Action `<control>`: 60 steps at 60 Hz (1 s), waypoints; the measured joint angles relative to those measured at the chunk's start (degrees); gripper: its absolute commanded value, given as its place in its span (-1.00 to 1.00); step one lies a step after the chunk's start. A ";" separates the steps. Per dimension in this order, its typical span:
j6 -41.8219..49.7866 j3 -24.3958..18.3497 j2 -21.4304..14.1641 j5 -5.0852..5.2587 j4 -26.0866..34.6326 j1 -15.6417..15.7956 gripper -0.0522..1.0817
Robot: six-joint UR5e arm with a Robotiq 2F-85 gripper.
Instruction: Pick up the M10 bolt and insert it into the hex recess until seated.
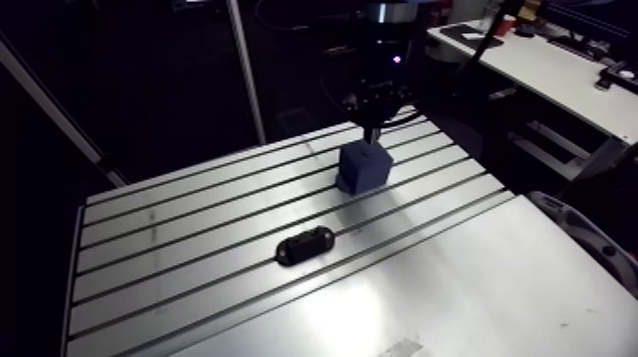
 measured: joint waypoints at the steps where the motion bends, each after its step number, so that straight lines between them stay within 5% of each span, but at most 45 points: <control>1: -0.01 0.00 0.02 -0.02 0.03 0.00 0.99; 25: -0.32 0.39 0.08 -1.38 0.81 0.06 0.99; 60: -0.73 0.56 1.04 -1.60 0.77 0.09 0.99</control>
